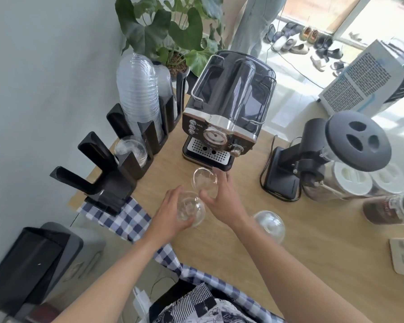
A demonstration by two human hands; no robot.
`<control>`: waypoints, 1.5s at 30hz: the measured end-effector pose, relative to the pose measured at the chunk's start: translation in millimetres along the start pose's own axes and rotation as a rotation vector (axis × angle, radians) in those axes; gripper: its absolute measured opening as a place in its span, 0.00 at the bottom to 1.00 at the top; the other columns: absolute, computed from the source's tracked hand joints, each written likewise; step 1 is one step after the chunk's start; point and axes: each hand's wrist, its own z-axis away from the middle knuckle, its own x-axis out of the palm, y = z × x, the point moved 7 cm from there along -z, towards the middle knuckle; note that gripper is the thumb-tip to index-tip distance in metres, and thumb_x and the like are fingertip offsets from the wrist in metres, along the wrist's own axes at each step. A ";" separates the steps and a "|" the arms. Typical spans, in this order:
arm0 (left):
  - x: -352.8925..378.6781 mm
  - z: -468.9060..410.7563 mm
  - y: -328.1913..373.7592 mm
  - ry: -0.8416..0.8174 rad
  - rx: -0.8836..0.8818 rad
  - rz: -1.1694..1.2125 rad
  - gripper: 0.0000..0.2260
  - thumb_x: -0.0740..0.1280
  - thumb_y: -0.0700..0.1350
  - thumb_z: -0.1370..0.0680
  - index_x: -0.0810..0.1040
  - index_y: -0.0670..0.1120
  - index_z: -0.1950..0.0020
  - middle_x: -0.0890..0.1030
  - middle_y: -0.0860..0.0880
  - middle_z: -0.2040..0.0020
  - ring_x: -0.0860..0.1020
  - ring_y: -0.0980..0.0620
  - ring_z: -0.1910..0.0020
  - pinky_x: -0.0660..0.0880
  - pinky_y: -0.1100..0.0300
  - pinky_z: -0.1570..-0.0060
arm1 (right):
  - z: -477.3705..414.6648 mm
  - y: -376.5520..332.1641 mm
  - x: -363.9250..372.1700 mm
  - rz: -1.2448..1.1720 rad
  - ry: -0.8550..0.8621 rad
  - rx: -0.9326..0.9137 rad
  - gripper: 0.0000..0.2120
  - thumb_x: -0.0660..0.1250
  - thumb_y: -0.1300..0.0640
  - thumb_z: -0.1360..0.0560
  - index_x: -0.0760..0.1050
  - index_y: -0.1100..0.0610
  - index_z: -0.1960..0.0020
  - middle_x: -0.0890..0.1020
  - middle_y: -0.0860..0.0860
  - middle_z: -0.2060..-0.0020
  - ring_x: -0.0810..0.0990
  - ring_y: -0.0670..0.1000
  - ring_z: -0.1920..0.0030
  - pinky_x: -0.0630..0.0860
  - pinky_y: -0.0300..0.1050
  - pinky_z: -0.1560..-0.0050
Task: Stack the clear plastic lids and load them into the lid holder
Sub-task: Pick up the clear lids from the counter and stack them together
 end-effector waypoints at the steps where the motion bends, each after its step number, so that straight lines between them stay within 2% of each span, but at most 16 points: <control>1: 3.9 2.0 -0.4 0.003 -0.016 0.005 0.46 0.82 0.56 0.25 0.60 0.51 0.14 0.69 0.54 0.23 0.72 0.57 0.28 0.77 0.51 0.33 | 6.3 2.3 1.6 0.012 -0.014 0.003 0.37 0.74 0.40 0.21 0.62 0.47 0.18 0.70 0.48 0.25 0.72 0.50 0.26 0.73 0.51 0.24; 6: 16.5 9.2 -10.7 -0.018 -0.073 0.061 0.52 0.83 0.56 0.26 0.54 0.53 0.11 0.70 0.55 0.21 0.70 0.60 0.27 0.74 0.55 0.33 | 30.7 14.0 18.8 0.053 -0.139 0.030 0.40 0.77 0.42 0.23 0.64 0.54 0.19 0.71 0.48 0.27 0.75 0.50 0.29 0.75 0.50 0.27; 9: 23.4 11.6 -21.2 -0.040 -0.086 0.026 0.56 0.83 0.55 0.26 0.48 0.55 0.10 0.68 0.53 0.19 0.71 0.54 0.23 0.75 0.52 0.29 | 41.0 13.2 30.5 0.115 -0.212 0.036 0.40 0.77 0.42 0.23 0.64 0.51 0.18 0.70 0.47 0.27 0.75 0.52 0.29 0.77 0.51 0.29; 14: 29.6 17.0 -25.3 -0.075 -0.116 0.041 0.65 0.86 0.56 0.31 0.41 0.55 0.10 0.62 0.49 0.18 0.71 0.50 0.22 0.72 0.55 0.31 | 51.1 11.2 51.3 0.239 -0.245 -0.004 0.39 0.76 0.44 0.22 0.64 0.51 0.17 0.69 0.52 0.25 0.73 0.57 0.27 0.76 0.55 0.27; 16: 31.9 22.0 -28.2 -0.107 -0.115 0.044 0.68 0.88 0.55 0.33 0.39 0.57 0.10 0.57 0.48 0.15 0.65 0.48 0.17 0.70 0.52 0.25 | 54.5 12.7 57.3 0.279 -0.246 -0.015 0.39 0.77 0.45 0.21 0.64 0.51 0.17 0.69 0.53 0.25 0.73 0.58 0.26 0.75 0.56 0.26; 18: 31.7 27.5 -34.8 -0.134 -0.132 0.033 0.69 0.87 0.60 0.35 0.39 0.58 0.10 0.51 0.50 0.11 0.56 0.46 0.13 0.65 0.42 0.18 | 57.4 15.3 63.0 0.314 -0.251 -0.032 0.39 0.77 0.44 0.21 0.64 0.50 0.17 0.69 0.54 0.25 0.73 0.60 0.26 0.74 0.58 0.25; 20: 28.6 31.9 -42.9 -0.141 -0.177 0.079 0.67 0.86 0.64 0.36 0.44 0.59 0.10 0.52 0.52 0.11 0.55 0.48 0.13 0.65 0.40 0.18 | 59.4 19.7 65.9 0.323 -0.264 -0.032 0.39 0.77 0.43 0.21 0.64 0.50 0.16 0.69 0.54 0.24 0.72 0.59 0.25 0.73 0.58 0.24; 22: 22.7 34.5 -48.8 -0.115 -0.208 0.152 0.61 0.84 0.67 0.34 0.51 0.57 0.10 0.60 0.54 0.15 0.64 0.52 0.18 0.70 0.45 0.21 | 61.3 25.2 65.7 0.277 -0.280 -0.012 0.39 0.75 0.41 0.20 0.64 0.51 0.15 0.69 0.54 0.24 0.72 0.58 0.25 0.73 0.57 0.24; 25: 16.0 36.8 -50.4 -0.076 -0.229 0.212 0.45 0.71 0.72 0.23 0.60 0.55 0.12 0.70 0.54 0.19 0.75 0.55 0.28 0.76 0.54 0.30 | 65.2 32.7 58.5 0.094 -0.244 0.095 0.34 0.69 0.40 0.17 0.64 0.51 0.16 0.70 0.52 0.23 0.73 0.55 0.25 0.74 0.57 0.24; 28: 17.9 33.3 -51.6 -0.056 -0.341 0.327 0.44 0.60 0.80 0.23 0.68 0.53 0.17 0.76 0.52 0.23 0.80 0.53 0.30 0.78 0.47 0.27 | 68.9 45.3 50.0 -0.103 -0.140 0.308 0.34 0.66 0.38 0.15 0.65 0.55 0.16 0.70 0.54 0.21 0.75 0.54 0.24 0.75 0.53 0.24; 30: 23.7 27.7 -50.0 -0.052 -0.430 0.419 0.40 0.64 0.78 0.23 0.72 0.51 0.21 0.79 0.52 0.28 0.82 0.52 0.35 0.81 0.45 0.31 | 72.3 50.3 49.3 -0.207 -0.126 0.430 0.37 0.67 0.34 0.16 0.69 0.59 0.18 0.76 0.54 0.26 0.80 0.53 0.30 0.79 0.50 0.31; 33: 39.8 25.2 -45.2 -0.061 -0.521 0.537 0.32 0.73 0.67 0.21 0.75 0.49 0.24 0.81 0.50 0.31 0.82 0.51 0.36 0.83 0.47 0.34 | 77.9 59.3 56.5 -0.334 -0.147 0.529 0.26 0.72 0.36 0.18 0.75 0.57 0.34 0.83 0.49 0.44 0.82 0.44 0.50 0.82 0.46 0.48; 34: 43.7 25.6 -44.3 -0.054 -0.525 0.527 0.31 0.75 0.65 0.22 0.75 0.50 0.25 0.81 0.51 0.31 0.81 0.50 0.34 0.83 0.47 0.33 | 80.4 63.2 59.9 -0.373 -0.148 0.550 0.25 0.74 0.37 0.19 0.75 0.55 0.35 0.84 0.48 0.43 0.83 0.44 0.49 0.83 0.45 0.46; 37: 50.3 28.0 -45.2 -0.013 -0.504 0.484 0.30 0.78 0.61 0.22 0.74 0.51 0.23 0.81 0.52 0.30 0.81 0.50 0.33 0.80 0.45 0.30 | 88.2 79.6 69.3 -0.466 -0.141 0.604 0.33 0.80 0.36 0.25 0.79 0.56 0.29 0.87 0.48 0.40 0.87 0.49 0.41 0.85 0.54 0.34; 40: 57.3 35.5 -49.2 -0.015 -0.505 0.524 0.33 0.80 0.60 0.24 0.74 0.53 0.23 0.81 0.53 0.30 0.81 0.51 0.32 0.80 0.44 0.29 | 99.2 94.5 72.5 -0.559 -0.149 0.615 0.39 0.84 0.35 0.30 0.80 0.55 0.28 0.88 0.48 0.40 0.88 0.49 0.41 0.85 0.54 0.34; 45: 72.4 55.5 -46.7 -0.024 -0.527 0.726 0.36 0.83 0.52 0.26 0.73 0.49 0.22 0.81 0.50 0.31 0.83 0.50 0.34 0.82 0.47 0.32 | 115.0 102.9 68.5 -0.614 -0.207 0.607 0.34 0.86 0.42 0.31 0.82 0.54 0.31 0.89 0.48 0.43 0.89 0.49 0.42 0.85 0.52 0.35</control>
